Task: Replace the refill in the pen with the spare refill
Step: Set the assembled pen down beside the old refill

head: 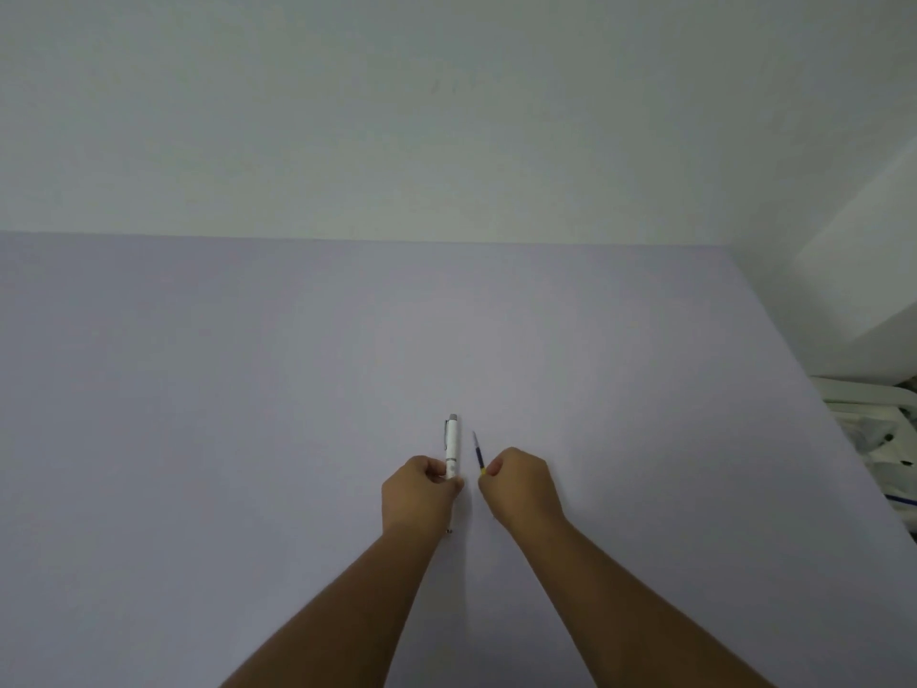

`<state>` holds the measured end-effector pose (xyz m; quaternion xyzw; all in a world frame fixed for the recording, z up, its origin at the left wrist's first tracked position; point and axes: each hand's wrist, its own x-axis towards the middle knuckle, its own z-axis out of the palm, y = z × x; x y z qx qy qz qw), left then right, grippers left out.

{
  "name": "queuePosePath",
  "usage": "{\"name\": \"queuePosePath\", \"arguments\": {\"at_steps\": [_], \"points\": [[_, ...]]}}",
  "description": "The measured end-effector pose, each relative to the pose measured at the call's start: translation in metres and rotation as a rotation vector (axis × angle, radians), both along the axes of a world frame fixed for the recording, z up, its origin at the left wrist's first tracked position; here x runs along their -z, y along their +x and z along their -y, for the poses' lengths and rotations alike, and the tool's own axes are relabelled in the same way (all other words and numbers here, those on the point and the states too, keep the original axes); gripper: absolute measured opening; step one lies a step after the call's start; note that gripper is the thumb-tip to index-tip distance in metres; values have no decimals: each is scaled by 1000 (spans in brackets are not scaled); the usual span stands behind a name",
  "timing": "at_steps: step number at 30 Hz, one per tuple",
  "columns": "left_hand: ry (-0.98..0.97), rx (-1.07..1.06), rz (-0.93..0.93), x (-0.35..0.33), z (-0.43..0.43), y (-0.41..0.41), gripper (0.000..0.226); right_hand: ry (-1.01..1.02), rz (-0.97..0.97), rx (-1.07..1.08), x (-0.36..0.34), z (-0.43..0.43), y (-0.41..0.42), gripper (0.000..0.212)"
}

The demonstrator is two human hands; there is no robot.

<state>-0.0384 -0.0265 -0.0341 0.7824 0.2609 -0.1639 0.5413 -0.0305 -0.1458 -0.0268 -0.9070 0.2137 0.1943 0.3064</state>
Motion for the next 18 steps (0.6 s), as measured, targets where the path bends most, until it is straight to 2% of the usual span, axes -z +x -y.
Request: {"name": "queuePosePath", "arguments": {"at_steps": [9,18], "points": [[-124,-132,-12,4,4,0,13,72,37,50,3,-6,-2,13],[-127,-162,-16,7,5,1,11,91,51,66,4,-6,-5,13]]}}
